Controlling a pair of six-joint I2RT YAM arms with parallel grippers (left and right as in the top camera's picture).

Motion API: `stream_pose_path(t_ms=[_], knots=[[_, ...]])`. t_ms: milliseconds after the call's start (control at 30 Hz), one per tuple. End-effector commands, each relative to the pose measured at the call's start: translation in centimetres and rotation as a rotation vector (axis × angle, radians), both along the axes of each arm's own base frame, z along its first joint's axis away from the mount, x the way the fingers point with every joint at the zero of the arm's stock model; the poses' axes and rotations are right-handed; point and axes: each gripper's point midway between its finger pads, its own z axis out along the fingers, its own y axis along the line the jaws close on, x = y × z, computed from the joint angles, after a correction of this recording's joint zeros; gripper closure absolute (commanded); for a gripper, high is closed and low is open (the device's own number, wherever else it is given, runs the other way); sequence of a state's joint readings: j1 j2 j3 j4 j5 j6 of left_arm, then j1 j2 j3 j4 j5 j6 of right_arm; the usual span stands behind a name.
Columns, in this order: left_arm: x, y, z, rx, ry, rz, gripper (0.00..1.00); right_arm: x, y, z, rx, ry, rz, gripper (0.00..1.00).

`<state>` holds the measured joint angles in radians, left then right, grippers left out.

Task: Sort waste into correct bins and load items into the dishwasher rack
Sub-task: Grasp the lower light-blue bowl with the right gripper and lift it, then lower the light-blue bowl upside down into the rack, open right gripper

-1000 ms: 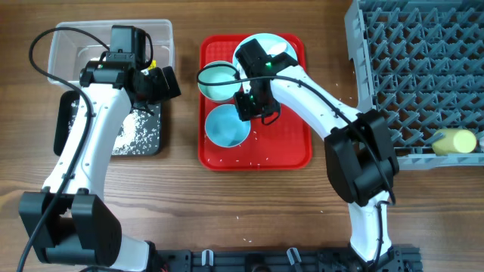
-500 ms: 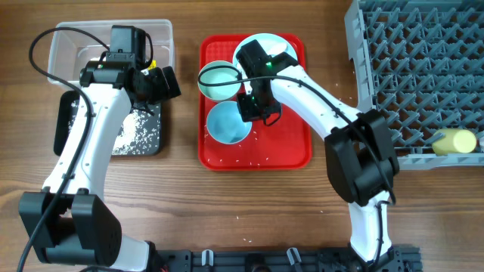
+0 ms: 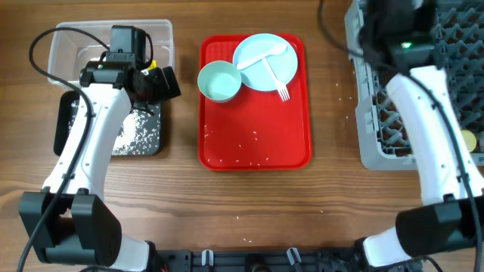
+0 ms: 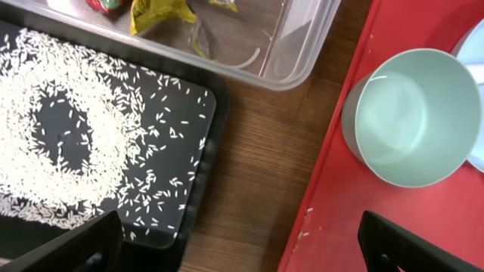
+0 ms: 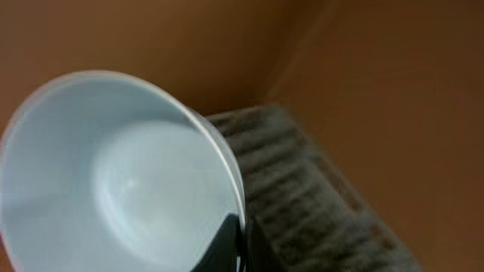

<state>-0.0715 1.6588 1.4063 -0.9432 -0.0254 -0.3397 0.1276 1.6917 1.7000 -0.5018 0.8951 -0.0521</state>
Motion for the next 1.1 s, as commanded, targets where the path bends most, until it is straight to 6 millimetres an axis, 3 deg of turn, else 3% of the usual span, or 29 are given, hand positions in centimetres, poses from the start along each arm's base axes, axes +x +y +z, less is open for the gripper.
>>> stream_pose_path(t_ms=[0, 100, 200, 333, 400, 633, 833, 1067], knots=[[0.0, 0.2, -0.4, -0.002, 0.01, 0.018, 0.0, 2.3, -4.6, 0.7, -0.227, 0.1, -0.046, 0.96], [0.0, 0.2, -0.4, -0.002, 0.01, 0.018, 0.0, 5.4, -6.1, -0.7, -0.346, 0.148, -0.045, 0.96], [0.0, 0.2, -0.4, -0.002, 0.01, 0.018, 0.0, 9.3, -5.9, -5.0, -0.453, 0.223, -0.017, 0.96], [0.0, 0.2, -0.4, -0.002, 0.01, 0.018, 0.0, 10.7, -6.2, -10.8, -0.473, 0.343, -0.024, 0.96], [0.0, 0.2, -0.4, -0.002, 0.01, 0.018, 0.0, 10.9, -6.3, -12.2, -0.475, 0.373, -0.03, 0.96], [0.0, 0.2, -0.4, -0.002, 0.01, 0.018, 0.0, 11.6, -5.9, -13.1, -0.466, 0.367, 0.014, 0.96], [0.0, 0.2, -0.4, -0.002, 0.01, 0.018, 0.0, 12.2, -5.9, -16.1, -0.466, 0.418, 0.034, 0.96], [0.0, 0.2, -0.4, -0.002, 0.01, 0.018, 0.0, 12.5, -5.8, -16.9, -0.461, 0.427, 0.055, 0.96]])
